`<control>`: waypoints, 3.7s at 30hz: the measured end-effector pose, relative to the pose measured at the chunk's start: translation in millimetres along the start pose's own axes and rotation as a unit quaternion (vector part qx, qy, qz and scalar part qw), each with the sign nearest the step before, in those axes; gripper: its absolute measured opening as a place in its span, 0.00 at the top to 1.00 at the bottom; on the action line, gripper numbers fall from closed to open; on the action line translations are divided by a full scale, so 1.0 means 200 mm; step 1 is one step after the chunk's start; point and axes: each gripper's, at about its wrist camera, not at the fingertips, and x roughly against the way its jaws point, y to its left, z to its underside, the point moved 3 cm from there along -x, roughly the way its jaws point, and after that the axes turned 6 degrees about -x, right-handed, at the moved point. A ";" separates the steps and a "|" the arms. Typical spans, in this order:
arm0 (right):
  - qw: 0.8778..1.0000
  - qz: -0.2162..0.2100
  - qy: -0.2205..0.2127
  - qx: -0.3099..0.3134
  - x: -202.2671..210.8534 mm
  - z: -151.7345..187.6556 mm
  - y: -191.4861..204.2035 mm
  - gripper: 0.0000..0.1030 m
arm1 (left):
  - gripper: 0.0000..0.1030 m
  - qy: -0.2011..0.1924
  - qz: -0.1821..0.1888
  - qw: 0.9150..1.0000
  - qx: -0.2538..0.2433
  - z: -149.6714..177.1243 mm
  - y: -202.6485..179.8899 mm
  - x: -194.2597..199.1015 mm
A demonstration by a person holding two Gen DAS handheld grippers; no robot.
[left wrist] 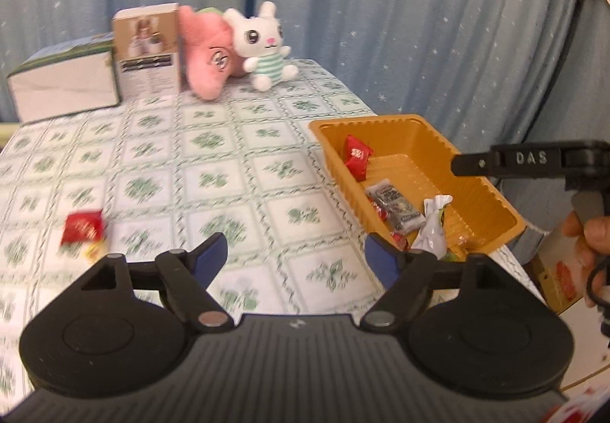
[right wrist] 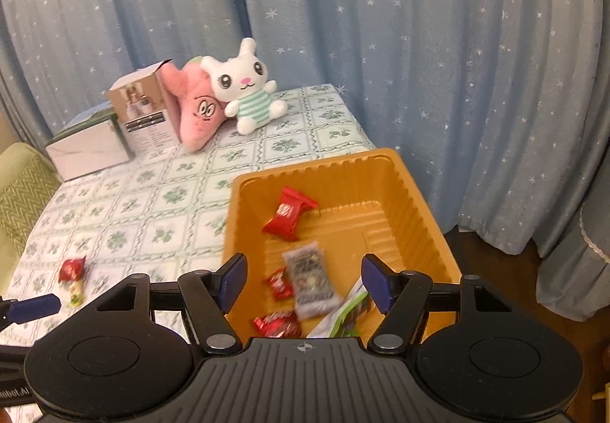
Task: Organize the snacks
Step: 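Move both open tools back toward the last red and yellow packets, then grasp the yellow packet with the right tool while the left tool grasps the red packet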
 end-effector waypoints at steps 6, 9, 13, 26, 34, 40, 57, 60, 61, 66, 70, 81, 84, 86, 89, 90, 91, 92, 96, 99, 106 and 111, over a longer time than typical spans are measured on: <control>1.000 -0.012 -0.008 0.009 0.23 0.13 0.18 0.33 | 0.20 -0.010 -0.026 1.000 0.007 0.08 0.07 0.26; 1.000 -0.018 -0.010 0.021 0.32 0.20 0.29 0.31 | 0.17 -0.016 -0.038 0.999 0.017 0.11 0.12 0.39; 0.999 -0.034 -0.008 0.035 0.40 0.29 0.45 0.31 | 0.14 -0.020 -0.061 0.998 0.024 0.17 0.21 0.54; 0.993 -0.084 -0.006 0.082 0.53 0.47 0.91 0.30 | 0.10 -0.028 -0.124 0.991 0.052 0.32 0.50 0.86; 0.988 -0.105 0.000 0.112 0.50 0.54 1.13 0.29 | 0.09 -0.031 -0.150 0.986 0.061 0.37 0.65 0.95; 0.984 -0.120 0.003 0.132 0.45 0.57 1.25 0.29 | 0.09 -0.034 -0.158 0.985 0.060 0.38 0.74 0.96; 0.979 -0.130 0.034 0.155 0.12 0.58 1.37 0.29 | 0.09 -0.011 -0.162 0.983 0.080 0.40 0.95 0.71; 0.978 -0.130 0.039 0.159 0.05 0.57 1.37 0.29 | 0.09 -0.007 -0.161 0.984 0.081 0.39 0.99 0.65; 0.978 -0.131 0.039 0.158 0.02 0.56 1.37 0.29 | 0.09 -0.005 -0.161 0.984 0.080 0.39 1.00 0.62; 0.978 -0.132 0.044 0.155 -0.11 0.54 1.35 0.29 | 0.09 0.003 -0.164 0.984 0.072 0.37 1.05 0.51; 0.979 -0.134 0.045 0.144 -0.22 0.53 1.32 0.29 | 0.09 0.010 -0.161 0.985 0.063 0.35 1.08 0.39; 0.976 -0.157 0.051 0.141 -0.57 0.55 1.33 0.30 | 0.09 0.023 -0.155 0.987 0.026 0.34 1.20 0.06; 0.972 -0.172 0.053 0.151 -0.67 0.58 1.37 0.30 | 0.09 0.022 -0.151 0.988 0.017 0.36 1.25 -0.01; 0.969 -0.179 0.052 0.162 -0.73 0.59 1.41 0.31 | 0.10 0.023 -0.158 0.987 0.011 0.37 1.28 -0.05; 0.963 -0.188 0.055 0.187 -0.82 0.62 1.47 0.44 | 0.10 0.026 -0.157 0.987 0.024 0.39 1.34 -0.09; 0.960 -0.190 0.056 0.196 -0.84 0.63 1.49 0.45 | 0.10 0.026 -0.156 0.987 0.029 0.40 1.36 -0.10; 0.959 -0.190 0.056 0.205 -0.87 0.64 1.51 0.46 | 0.10 0.027 -0.155 0.987 0.034 0.41 1.37 -0.11; 0.957 -0.190 0.055 0.212 -0.89 0.64 1.52 0.50 | 0.10 0.029 -0.156 0.987 0.038 0.41 1.39 -0.11; 0.953 -0.184 0.060 0.232 -0.97 0.66 1.56 0.66 | 0.10 0.033 -0.158 0.986 0.044 0.43 1.43 -0.12; 0.952 -0.170 0.056 0.248 -0.98 0.67 1.57 0.78 | 0.10 0.033 -0.157 0.986 0.043 0.44 1.43 -0.13; 0.965 -0.140 0.069 0.209 -0.90 0.60 1.41 0.79 | 0.13 0.024 -0.121 0.991 -0.044 0.34 1.34 -0.25; 0.973 -0.124 0.062 0.184 -0.84 0.52 1.28 0.79 | 0.15 0.029 -0.094 0.983 -0.156 0.25 1.23 -0.42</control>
